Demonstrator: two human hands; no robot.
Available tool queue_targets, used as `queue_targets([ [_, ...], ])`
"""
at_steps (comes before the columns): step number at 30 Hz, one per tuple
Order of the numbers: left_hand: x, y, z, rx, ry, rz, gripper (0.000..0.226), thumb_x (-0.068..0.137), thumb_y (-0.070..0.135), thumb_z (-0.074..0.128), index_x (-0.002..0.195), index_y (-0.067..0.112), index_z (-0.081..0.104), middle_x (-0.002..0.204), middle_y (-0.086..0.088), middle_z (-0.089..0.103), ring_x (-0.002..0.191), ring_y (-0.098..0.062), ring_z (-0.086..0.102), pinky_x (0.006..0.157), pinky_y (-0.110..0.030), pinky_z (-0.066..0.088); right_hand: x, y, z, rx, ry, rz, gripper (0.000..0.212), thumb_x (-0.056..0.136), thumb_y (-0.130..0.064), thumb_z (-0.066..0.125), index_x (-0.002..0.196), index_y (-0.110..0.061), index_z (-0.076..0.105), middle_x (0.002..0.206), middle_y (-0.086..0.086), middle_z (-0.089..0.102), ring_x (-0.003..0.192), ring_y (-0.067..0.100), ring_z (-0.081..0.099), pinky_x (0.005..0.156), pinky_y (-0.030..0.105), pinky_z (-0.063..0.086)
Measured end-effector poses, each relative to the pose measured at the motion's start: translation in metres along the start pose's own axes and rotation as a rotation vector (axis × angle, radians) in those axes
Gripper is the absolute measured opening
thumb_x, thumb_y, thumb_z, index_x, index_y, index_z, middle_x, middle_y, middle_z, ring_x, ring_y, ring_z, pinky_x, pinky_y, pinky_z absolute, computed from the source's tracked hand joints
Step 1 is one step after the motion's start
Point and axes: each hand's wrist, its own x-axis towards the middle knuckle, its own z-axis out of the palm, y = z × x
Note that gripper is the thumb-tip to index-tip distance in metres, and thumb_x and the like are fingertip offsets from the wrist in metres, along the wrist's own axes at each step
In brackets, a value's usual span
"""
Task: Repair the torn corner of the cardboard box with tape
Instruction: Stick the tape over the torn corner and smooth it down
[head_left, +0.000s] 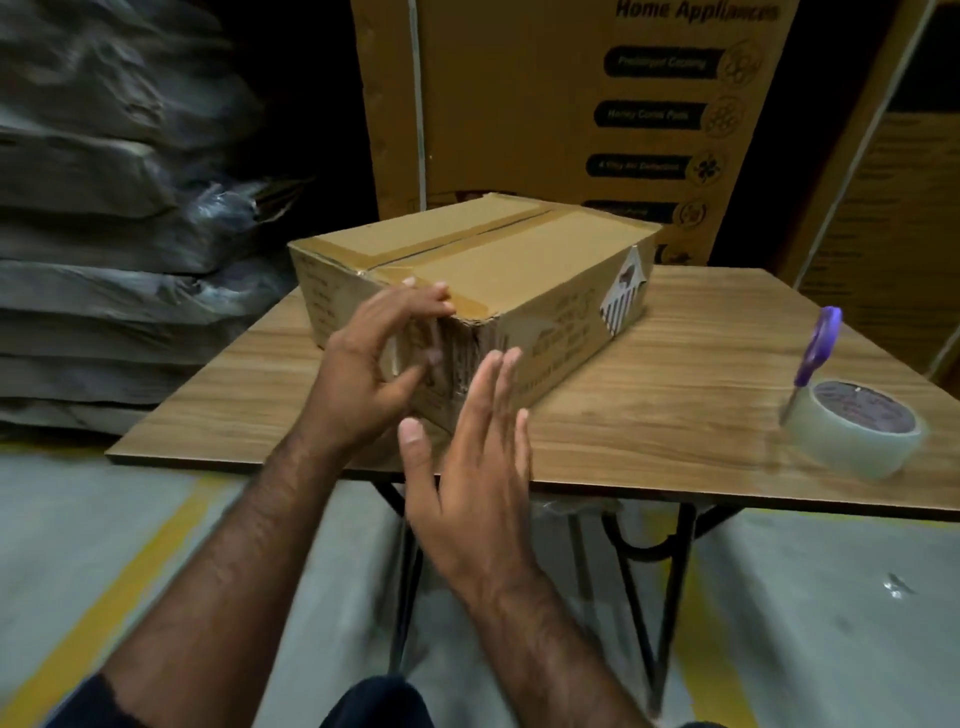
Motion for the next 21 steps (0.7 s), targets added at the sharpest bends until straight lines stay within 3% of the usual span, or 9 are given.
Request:
queue_targets([
  [5, 0.004, -0.003, -0.003, -0.12, -0.007, -0.086, 0.046, 0.088, -0.006, 0.057, 0.124, 0.019, 0.069, 0.142, 0.006, 0.064, 0.148, -0.014, 0.041, 0.121, -0.053, 0.035, 0.038, -0.007, 0.019, -0.064, 0.138, -0.025, 0.085, 0.102, -0.06, 0.015, 0.16, -0.007, -0.02, 0.169, 0.011, -0.025, 0.159, 0.02, -0.017, 0.128, 0.055, -0.003],
  [8, 0.006, -0.003, -0.003, -0.121, 0.001, -0.1, 0.057, 0.079, -0.013, 0.046, 0.122, 0.015, 0.071, 0.137, 0.005, 0.067, 0.145, -0.013, 0.044, 0.121, -0.049, 0.037, 0.034, -0.008, 0.03, -0.044, 0.142, 0.026, 0.084, 0.1, -0.06, 0.009, 0.159, -0.008, -0.021, 0.17, 0.01, -0.025, 0.158, 0.017, -0.019, 0.129, 0.049, -0.007],
  [15, 0.007, -0.003, 0.0, -0.126, 0.008, -0.113, 0.051, 0.087, -0.013, 0.049, 0.121, 0.017, 0.071, 0.137, 0.007, 0.066, 0.145, -0.01, 0.043, 0.12, -0.049, 0.038, -0.005, 0.008, 0.036, -0.119, -0.014, 0.15, 0.083, 0.105, -0.059, 0.016, 0.156, -0.011, -0.029, 0.168, 0.005, -0.027, 0.156, 0.011, -0.024, 0.129, 0.049, -0.007],
  [18, 0.006, -0.003, 0.002, -0.133, 0.017, -0.122, 0.047, 0.088, -0.009, 0.049, 0.121, 0.017, 0.071, 0.136, 0.007, 0.067, 0.145, -0.011, 0.044, 0.12, -0.049, 0.038, -0.012, 0.008, 0.028, -0.074, 0.033, 0.159, 0.085, 0.103, -0.062, 0.017, 0.158, -0.013, -0.025, 0.17, 0.003, -0.021, 0.157, 0.009, -0.018, 0.128, 0.051, -0.006],
  [21, 0.006, -0.002, 0.003, -0.147, 0.021, -0.11, 0.046, 0.088, -0.01, 0.05, 0.12, 0.015, 0.071, 0.134, 0.006, 0.068, 0.144, -0.011, 0.045, 0.12, -0.049, 0.038, 0.017, 0.0, 0.016, -0.006, 0.136, 0.084, 0.086, 0.103, -0.059, 0.023, 0.159, -0.013, -0.024, 0.17, 0.004, -0.024, 0.158, 0.01, -0.017, 0.127, 0.047, -0.014],
])
